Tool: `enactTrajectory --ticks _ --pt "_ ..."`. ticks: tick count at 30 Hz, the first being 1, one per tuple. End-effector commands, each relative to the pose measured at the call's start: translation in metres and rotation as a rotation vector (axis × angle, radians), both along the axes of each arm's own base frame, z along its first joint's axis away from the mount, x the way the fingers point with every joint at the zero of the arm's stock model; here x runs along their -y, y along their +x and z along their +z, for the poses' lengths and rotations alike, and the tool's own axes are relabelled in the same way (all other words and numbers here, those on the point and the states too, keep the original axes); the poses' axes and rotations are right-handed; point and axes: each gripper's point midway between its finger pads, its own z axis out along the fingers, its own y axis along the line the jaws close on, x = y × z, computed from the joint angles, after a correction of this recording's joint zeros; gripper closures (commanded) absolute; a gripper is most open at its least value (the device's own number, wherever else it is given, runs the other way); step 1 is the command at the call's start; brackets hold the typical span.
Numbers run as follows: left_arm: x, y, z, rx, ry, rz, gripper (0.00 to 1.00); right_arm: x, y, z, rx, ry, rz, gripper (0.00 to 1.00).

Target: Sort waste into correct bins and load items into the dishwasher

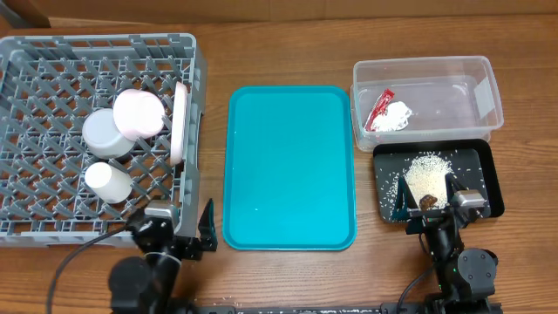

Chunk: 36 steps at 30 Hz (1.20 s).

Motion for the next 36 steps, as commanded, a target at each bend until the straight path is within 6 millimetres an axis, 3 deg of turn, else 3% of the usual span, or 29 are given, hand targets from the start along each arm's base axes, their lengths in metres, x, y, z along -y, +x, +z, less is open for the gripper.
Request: enactTrajectory --ticks 1,6,8,36 --pt "-0.004 0.019 -0.01 0.158 -0.021 0.029 0.0 0.001 0.0 -0.001 0.005 -0.003 -0.005 0.0" --pt "-0.009 0.039 -0.022 0.305 -0.016 0.062 0.0 0.001 0.0 -0.001 0.006 -0.003 -0.005 0.0" --pt "-0.01 0.039 -0.052 0.193 -0.008 0.068 0.0 0.001 0.0 -0.001 0.006 -0.003 -0.005 0.0" --pt "-0.01 0.039 -0.052 0.191 -0.008 0.067 0.0 0.001 0.0 -0.002 0.004 -0.003 -0.005 0.0"
